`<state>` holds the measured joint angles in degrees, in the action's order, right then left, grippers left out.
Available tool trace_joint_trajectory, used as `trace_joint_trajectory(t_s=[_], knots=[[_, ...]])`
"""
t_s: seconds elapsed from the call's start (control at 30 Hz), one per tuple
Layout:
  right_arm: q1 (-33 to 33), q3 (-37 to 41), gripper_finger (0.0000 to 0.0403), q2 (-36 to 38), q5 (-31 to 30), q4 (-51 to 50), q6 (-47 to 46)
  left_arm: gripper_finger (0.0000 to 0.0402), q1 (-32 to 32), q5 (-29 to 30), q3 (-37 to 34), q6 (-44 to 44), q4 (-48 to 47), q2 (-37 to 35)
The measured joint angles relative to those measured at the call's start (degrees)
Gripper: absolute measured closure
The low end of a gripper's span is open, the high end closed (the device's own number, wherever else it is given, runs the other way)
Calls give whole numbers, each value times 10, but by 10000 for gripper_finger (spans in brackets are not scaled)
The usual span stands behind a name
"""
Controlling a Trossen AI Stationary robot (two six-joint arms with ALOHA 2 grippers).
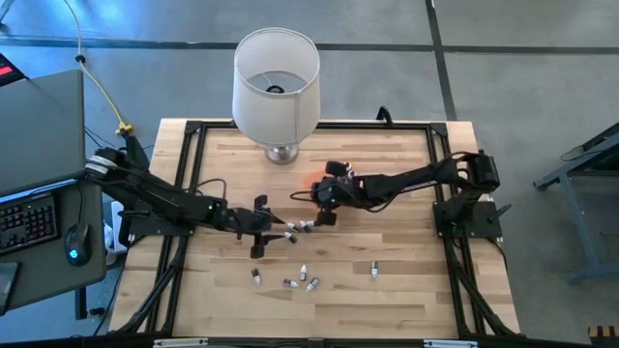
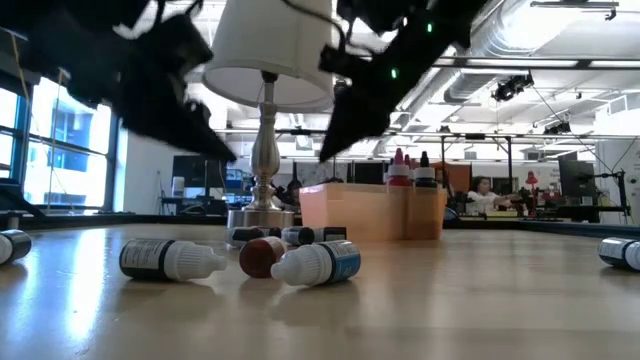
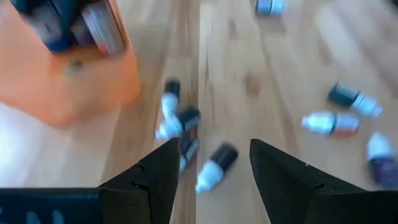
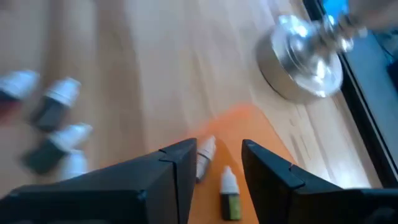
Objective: Pick & Place food coloring
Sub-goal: Put the bottom small red food coloring bottle into the orange bin
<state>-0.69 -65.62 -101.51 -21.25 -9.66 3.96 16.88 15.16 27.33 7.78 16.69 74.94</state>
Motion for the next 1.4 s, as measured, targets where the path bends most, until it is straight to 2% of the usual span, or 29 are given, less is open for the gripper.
trace_joint_trajectory(t_s=[0.23,0.47,0.67,0.77,0.93,1.1,1.2,1.4], knots=[[-43,-49,291,33,60,-101,-11,211,0,-16,0,0,19,68],[-74,-60,291,90,53,-183,-28,211,0,-27,1,-3,79,120],[-86,-43,291,185,52,-277,-81,211,0,-29,28,-13,81,165],[-85,13,291,247,73,-229,-100,211,0,-29,46,-31,80,181],[-83,168,291,346,183,-60,-95,211,-16,-58,65,-36,65,199],[-82,288,291,412,181,100,-79,211,-50,-107,66,-17,42,199],[-83,321,291,438,180,143,-76,211,-67,-115,66,-3,18,199],[-83,324,291,468,180,154,-76,211,-76,-122,67,-2,6,198]])
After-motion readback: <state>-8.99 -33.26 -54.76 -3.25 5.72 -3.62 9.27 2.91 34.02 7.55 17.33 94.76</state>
